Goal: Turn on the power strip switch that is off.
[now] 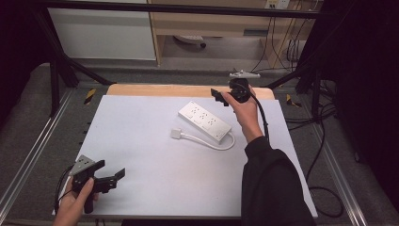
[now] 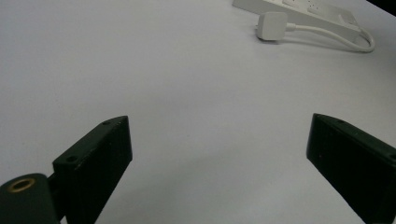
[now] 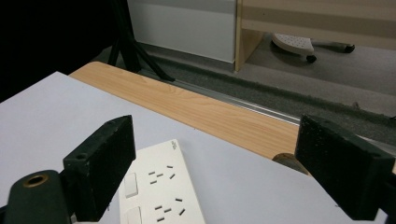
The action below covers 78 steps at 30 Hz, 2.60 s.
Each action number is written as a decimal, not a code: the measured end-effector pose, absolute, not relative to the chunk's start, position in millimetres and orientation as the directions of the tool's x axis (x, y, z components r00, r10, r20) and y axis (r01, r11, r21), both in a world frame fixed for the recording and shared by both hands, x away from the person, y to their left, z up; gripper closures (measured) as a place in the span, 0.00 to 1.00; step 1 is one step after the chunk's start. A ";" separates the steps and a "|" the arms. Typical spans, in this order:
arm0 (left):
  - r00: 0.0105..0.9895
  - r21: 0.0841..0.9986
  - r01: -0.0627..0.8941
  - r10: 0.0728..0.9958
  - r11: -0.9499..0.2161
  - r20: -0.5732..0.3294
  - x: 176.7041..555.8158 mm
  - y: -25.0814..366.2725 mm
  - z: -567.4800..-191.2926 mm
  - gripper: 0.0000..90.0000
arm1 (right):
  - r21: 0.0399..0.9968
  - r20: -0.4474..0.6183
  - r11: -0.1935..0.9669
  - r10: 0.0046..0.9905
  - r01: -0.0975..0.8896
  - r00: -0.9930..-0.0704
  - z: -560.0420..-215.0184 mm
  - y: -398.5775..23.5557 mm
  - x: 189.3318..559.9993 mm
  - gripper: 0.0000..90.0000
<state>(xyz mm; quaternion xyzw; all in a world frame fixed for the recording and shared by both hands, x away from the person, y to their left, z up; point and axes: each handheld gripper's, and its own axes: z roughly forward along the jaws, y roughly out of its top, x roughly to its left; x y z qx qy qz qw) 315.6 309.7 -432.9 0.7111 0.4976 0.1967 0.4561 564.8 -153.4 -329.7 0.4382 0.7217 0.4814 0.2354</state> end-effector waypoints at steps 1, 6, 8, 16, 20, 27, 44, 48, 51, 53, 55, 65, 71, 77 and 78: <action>0.427 0.844 0.529 0.887 -0.089 -0.174 315.6 309.7 -432.9 0.08 | 0.901 0.081 0.155 0.858 0.406 -0.507 -329.9 -152.1 565.9 0.14; 0.427 0.844 0.528 0.887 -0.087 -0.176 315.6 309.8 -433.0 0.08 | 0.902 0.081 0.155 0.857 0.404 -0.508 -331.1 -147.7 569.8 0.17; 0.425 0.843 0.531 0.888 -0.088 -0.175 315.8 309.6 -432.9 0.08 | 0.903 0.084 0.149 0.859 0.403 -0.505 -332.1 -146.1 571.4 0.20; 0.427 0.842 0.532 0.887 -0.091 -0.174 315.6 310.0 -432.8 0.08 | 0.905 0.096 0.130 0.865 0.404 -0.492 -335.2 -142.2 578.3 0.24; 0.430 0.843 0.529 0.886 -0.093 -0.172 315.6 309.7 -432.6 0.08 | 0.903 0.108 0.122 0.863 0.412 -0.493 -337.1 -140.9 580.4 0.24; 0.429 0.843 0.530 0.887 -0.094 -0.170 315.4 309.6 -432.6 0.08 | 0.893 0.117 0.122 0.867 0.433 -0.485 -340.0 -136.7 585.3 0.14; 0.434 0.843 0.529 0.886 -0.103 -0.163 315.6 309.3 -432.5 0.08 | 0.880 0.116 0.135 0.869 0.455 -0.482 -350.0 -116.0 597.5 0.18; 0.433 0.842 0.530 0.886 -0.102 -0.165 315.8 309.4 -432.8 0.08 | 0.878 0.108 0.151 0.862 0.454 -0.495 -356.1 -108.5 599.4 0.28; 0.432 0.841 0.530 0.887 -0.103 -0.164 315.8 309.4 -432.9 0.08 | 0.877 0.110 0.150 0.861 0.456 -0.496 -358.5 -106.9 600.3 0.31; 0.433 0.842 0.530 0.887 -0.105 -0.162 315.7 309.3 -432.9 0.08 | 0.875 0.113 0.150 0.860 0.459 -0.498 -361.3 -106.1 601.4 0.34; 0.433 0.842 0.530 0.886 -0.104 -0.163 315.5 309.1 -432.9 0.08 | 0.872 0.115 0.153 0.860 0.465 -0.498 -363.7 -105.2 602.2 0.37; 0.434 0.840 0.531 0.886 -0.108 -0.160 315.5 308.8 -433.0 0.08 | 0.867 0.098 0.170 0.863 0.468 -0.495 -375.8 -97.3 604.6 0.59; 0.435 0.839 0.531 0.888 -0.117 -0.151 315.5 308.1 -433.2 0.08 | 0.857 0.076 0.197 0.866 0.476 -0.495 -389.6 -81.6 603.4 0.69; 0.438 0.841 0.529 0.886 -0.117 -0.152 315.7 308.3 -433.2 0.08 | 0.856 0.067 0.217 0.853 0.469 -0.517 -397.0 -66.2 601.3 0.78; 0.438 0.841 0.529 0.886 -0.117 -0.152 315.7 308.2 -433.2 0.08 | 0.858 0.062 0.221 0.852 0.464 -0.520 -397.5 -64.9 601.1 0.80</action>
